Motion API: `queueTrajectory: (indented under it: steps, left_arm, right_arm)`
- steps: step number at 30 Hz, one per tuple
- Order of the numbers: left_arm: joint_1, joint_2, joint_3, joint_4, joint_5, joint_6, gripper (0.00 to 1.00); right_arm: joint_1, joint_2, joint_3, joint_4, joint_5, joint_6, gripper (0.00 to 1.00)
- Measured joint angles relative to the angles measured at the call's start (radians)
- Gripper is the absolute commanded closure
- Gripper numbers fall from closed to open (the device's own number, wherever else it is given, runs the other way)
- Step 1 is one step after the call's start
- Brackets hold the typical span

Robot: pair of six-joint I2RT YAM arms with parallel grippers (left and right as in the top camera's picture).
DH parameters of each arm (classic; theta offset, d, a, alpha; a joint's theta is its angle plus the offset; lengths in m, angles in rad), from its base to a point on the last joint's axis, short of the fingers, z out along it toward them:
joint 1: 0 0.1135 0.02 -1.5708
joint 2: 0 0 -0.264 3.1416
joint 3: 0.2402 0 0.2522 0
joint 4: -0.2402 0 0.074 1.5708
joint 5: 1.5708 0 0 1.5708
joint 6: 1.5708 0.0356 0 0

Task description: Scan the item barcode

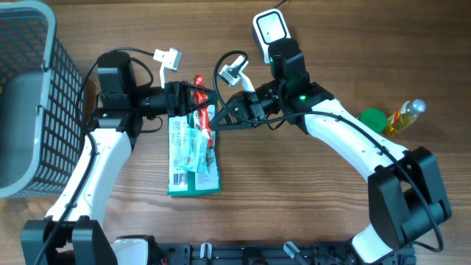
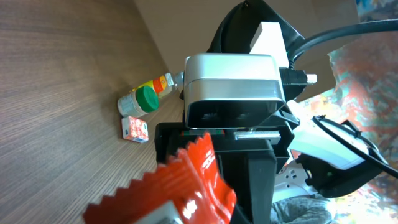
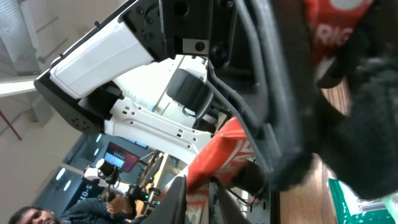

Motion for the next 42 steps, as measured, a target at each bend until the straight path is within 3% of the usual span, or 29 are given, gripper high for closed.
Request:
queueTrajectory:
  steps: [3,9,12,16,21,29,33,35,40,42]
  left_arm:
    - [0.000,0.000,0.000,0.000,-0.001,0.000,0.96]
    - [0.005,0.000,0.000,-0.040,-0.040,-0.077,0.96]
    - [0.012,0.000,0.005,-0.177,-0.155,-0.140,0.96]
    - [0.012,0.000,0.006,-0.341,-0.328,-0.169,0.96]
    - [0.012,0.000,0.006,-0.367,-0.444,-0.179,0.96]
    - [-0.023,0.000,0.006,-0.373,-0.503,-0.152,0.96]
    - [-0.048,0.000,0.006,-0.375,-0.534,-0.148,0.96]
    - [-0.048,0.000,0.006,-0.380,-0.542,-0.148,0.96]
    - [-0.048,0.000,0.006,-0.381,-0.555,-0.145,0.96]
    - [-0.048,0.000,0.006,-0.383,-0.559,-0.145,0.96]
  right_arm:
    - [0.000,0.000,0.000,0.000,0.001,-0.009,0.47]
    - [0.000,0.000,0.000,-0.002,0.068,-0.023,0.39]
    - [0.000,0.000,0.000,-0.052,0.122,-0.050,0.37]
    - [0.000,0.000,0.000,-0.268,0.286,-0.157,0.37]
    - [0.000,0.001,0.000,-0.443,0.462,-0.284,0.37]
    - [0.001,0.001,0.000,-0.428,0.423,-0.383,0.31]
    - [0.016,0.001,0.000,-0.427,0.415,-0.391,0.38]
    - [0.029,0.001,0.000,-0.428,0.415,-0.394,0.50]
    - [0.073,0.001,0.000,-0.498,0.529,-0.399,0.64]
    - [0.080,0.001,0.000,-0.512,0.573,-0.401,0.89]
